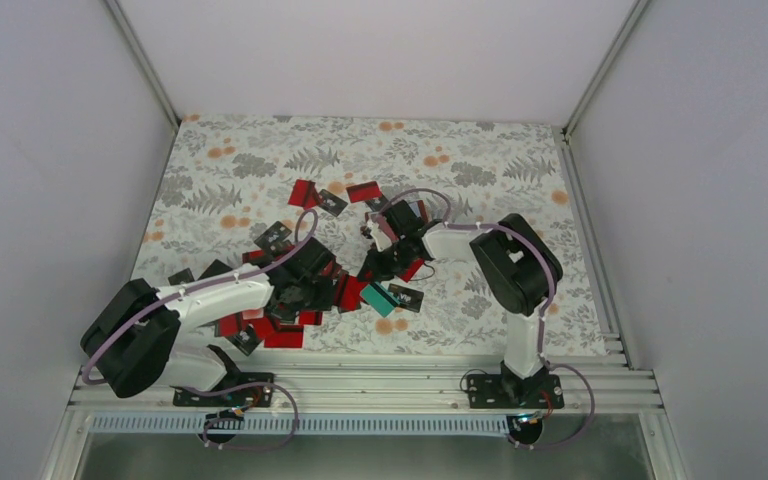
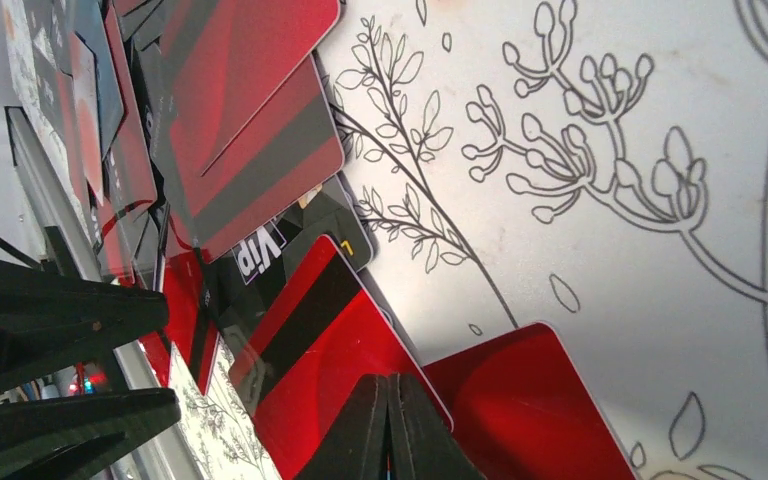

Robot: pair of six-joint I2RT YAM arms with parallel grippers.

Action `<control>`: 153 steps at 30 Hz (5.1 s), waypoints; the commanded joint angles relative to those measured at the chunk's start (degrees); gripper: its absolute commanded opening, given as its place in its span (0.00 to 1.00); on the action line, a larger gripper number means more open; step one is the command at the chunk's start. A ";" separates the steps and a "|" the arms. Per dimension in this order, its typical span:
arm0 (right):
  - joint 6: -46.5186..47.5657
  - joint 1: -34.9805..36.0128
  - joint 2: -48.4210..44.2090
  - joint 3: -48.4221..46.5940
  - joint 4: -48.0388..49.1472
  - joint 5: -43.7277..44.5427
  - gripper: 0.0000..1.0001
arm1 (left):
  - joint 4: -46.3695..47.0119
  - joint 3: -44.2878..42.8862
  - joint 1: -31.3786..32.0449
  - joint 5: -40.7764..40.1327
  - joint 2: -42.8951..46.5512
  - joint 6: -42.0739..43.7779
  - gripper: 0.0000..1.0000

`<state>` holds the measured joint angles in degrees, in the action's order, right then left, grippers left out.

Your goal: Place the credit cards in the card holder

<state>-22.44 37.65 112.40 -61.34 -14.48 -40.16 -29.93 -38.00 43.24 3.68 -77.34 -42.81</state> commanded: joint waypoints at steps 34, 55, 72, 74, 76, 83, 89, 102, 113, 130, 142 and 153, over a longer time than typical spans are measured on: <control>2.00 0.58 1.39 4.49 0.91 6.41 0.05 | 17.20 9.90 0.21 9.75 -2.56 -13.73 0.47; 1.00 0.58 0.64 6.59 2.25 6.15 0.05 | 21.07 10.19 0.11 9.28 4.69 -16.88 0.47; -0.21 0.59 0.92 8.28 3.80 5.60 0.05 | 15.32 9.81 0.17 9.24 3.65 -17.76 0.47; -0.47 0.58 1.09 8.62 4.21 5.48 0.05 | 18.47 10.91 0.17 10.40 3.33 -18.79 0.47; -0.72 0.61 1.11 9.03 4.55 5.36 0.05 | 20.52 11.55 0.18 11.04 2.91 -19.42 0.47; -1.28 0.58 1.18 11.23 6.11 5.36 0.05 | 24.25 13.09 0.18 12.00 0.84 -21.79 0.47; -1.47 0.58 1.20 12.43 7.05 5.26 0.05 | 25.58 14.38 0.15 11.13 1.36 -23.92 0.47; -2.77 0.54 1.33 15.65 9.60 4.37 0.05 | 33.52 19.53 0.12 9.00 6.67 -28.47 0.47; -3.90 0.58 1.81 16.99 10.39 5.17 0.05 | 39.06 21.96 0.19 9.24 7.07 -29.77 0.47; -4.11 0.50 2.31 17.59 10.96 5.35 0.05 | 50.75 25.36 0.20 10.52 5.95 -31.07 0.46; -4.28 0.54 2.42 17.84 11.16 5.36 0.04 | 56.43 27.14 0.22 9.08 8.03 -31.53 0.42; -4.29 0.45 2.40 17.81 11.17 5.37 0.05 | 59.18 25.96 0.17 9.92 3.07 -30.76 0.35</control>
<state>-26.98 37.54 109.95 -47.48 8.16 -43.44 23.88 -10.94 43.29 13.74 -72.29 -74.15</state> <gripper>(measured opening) 0.047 0.365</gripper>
